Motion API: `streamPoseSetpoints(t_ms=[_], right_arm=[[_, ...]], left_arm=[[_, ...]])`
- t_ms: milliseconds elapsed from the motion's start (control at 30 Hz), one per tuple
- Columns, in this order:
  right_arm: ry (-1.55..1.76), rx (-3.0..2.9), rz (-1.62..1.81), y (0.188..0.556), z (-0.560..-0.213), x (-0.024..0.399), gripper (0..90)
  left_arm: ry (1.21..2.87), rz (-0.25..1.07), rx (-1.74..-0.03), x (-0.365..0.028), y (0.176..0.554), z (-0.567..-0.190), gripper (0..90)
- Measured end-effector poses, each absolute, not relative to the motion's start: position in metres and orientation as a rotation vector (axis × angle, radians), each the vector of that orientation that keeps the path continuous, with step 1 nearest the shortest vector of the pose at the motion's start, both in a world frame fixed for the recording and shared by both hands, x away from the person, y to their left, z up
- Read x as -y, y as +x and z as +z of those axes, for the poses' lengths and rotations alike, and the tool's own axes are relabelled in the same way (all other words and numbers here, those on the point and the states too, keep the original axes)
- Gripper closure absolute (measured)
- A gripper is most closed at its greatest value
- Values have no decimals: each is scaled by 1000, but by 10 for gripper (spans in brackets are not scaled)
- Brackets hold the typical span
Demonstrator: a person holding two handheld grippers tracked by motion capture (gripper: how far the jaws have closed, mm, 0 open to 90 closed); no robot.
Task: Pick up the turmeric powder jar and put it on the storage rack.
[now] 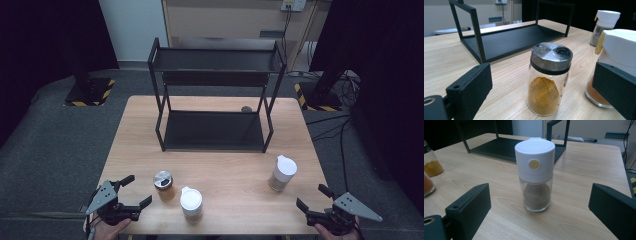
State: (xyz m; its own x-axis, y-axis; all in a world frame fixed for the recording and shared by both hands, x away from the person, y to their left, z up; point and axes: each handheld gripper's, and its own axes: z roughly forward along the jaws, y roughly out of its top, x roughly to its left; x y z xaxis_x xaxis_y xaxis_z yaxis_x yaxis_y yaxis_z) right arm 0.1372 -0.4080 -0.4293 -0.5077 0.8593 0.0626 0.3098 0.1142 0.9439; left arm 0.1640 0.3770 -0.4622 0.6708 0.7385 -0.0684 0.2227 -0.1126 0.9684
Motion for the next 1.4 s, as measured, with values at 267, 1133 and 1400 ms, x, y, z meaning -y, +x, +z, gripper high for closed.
streamPoseSetpoints(t_ms=[267,1133,1400], right_arm=[[1132,-1891,1402,138,-429,408,46],[1131,-1901,1388,139,-429,407,49],[1131,-1902,1386,139,-429,407,51]], left_arm=[[1667,543,-782,-379,159,-453,18],[1813,427,-714,-364,202,-421,31],[1832,407,-710,-358,214,-422,49]])
